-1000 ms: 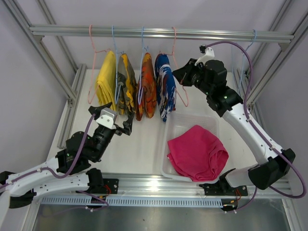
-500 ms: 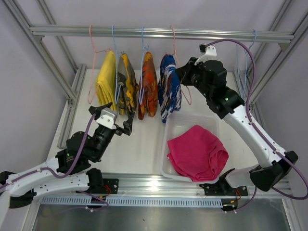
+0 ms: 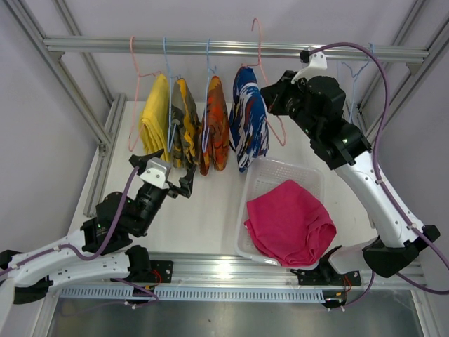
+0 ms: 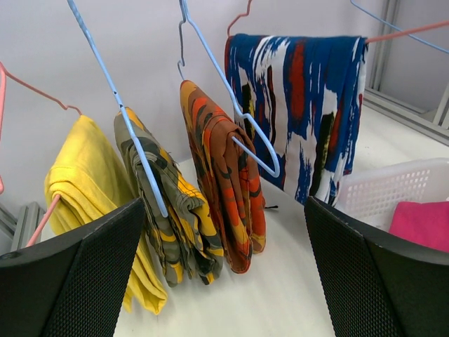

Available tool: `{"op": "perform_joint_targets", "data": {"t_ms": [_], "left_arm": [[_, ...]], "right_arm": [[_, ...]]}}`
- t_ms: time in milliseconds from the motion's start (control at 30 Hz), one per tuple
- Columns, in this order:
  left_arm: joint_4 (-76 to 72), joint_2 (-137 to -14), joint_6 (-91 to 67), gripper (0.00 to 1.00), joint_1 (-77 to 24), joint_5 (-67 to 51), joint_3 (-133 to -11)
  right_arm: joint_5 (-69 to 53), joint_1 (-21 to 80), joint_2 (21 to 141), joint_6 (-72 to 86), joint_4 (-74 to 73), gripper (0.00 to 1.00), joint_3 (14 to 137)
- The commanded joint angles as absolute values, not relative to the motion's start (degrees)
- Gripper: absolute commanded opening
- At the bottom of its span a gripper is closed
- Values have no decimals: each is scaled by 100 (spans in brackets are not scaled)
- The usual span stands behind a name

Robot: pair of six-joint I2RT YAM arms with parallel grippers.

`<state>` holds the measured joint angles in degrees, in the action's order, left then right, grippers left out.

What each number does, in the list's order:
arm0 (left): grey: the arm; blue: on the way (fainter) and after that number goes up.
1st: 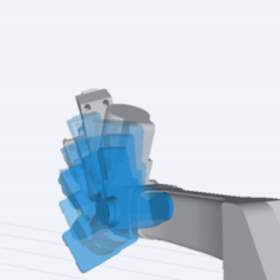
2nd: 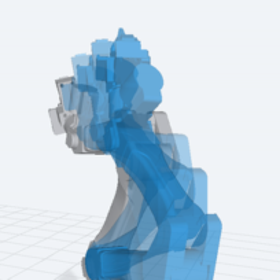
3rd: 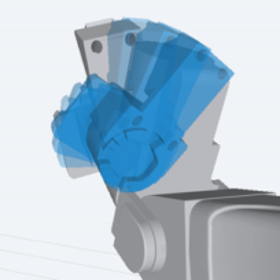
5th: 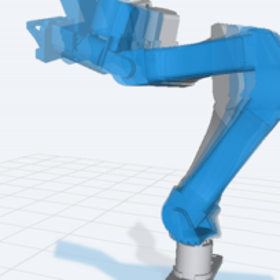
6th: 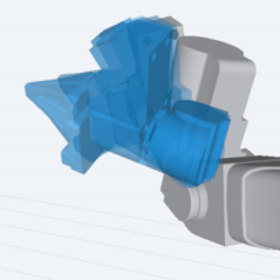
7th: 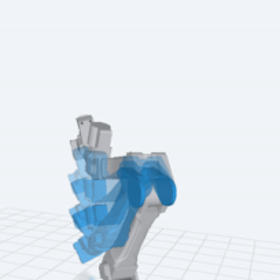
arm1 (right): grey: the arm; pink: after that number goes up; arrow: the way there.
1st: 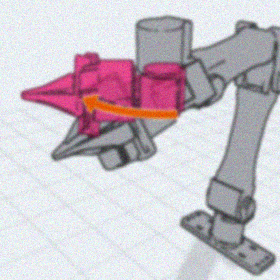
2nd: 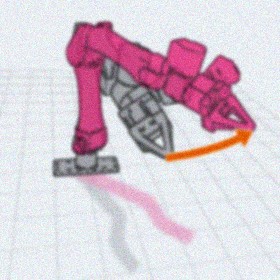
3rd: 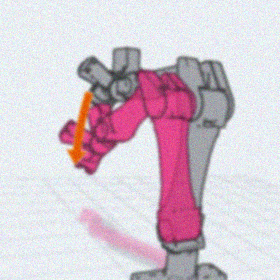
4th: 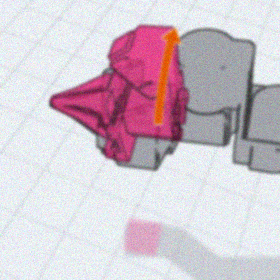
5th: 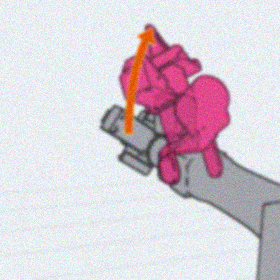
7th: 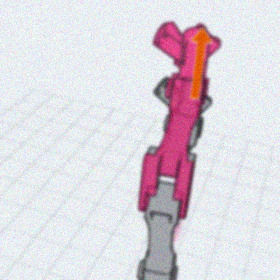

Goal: Remove the trousers from the hanger
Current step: Pick up the hanger from the clothesline.

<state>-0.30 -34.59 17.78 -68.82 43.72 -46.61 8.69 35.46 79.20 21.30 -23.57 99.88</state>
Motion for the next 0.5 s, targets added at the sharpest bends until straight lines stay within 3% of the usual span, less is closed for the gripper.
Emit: {"op": "perform_joint_targets", "data": {"t_ms": [0, 467], "left_arm": [[-123, -3428, 1705, 99, -6829, 4298, -4711], [-53, -3542, 1696, 99, -6829, 4315, -4737]], "right_arm": [[1011, 3603, 7612, 2004, -1178, 0, 10766], [1160, 3604, 7339, 2013, -546, 0, 9836]]}}
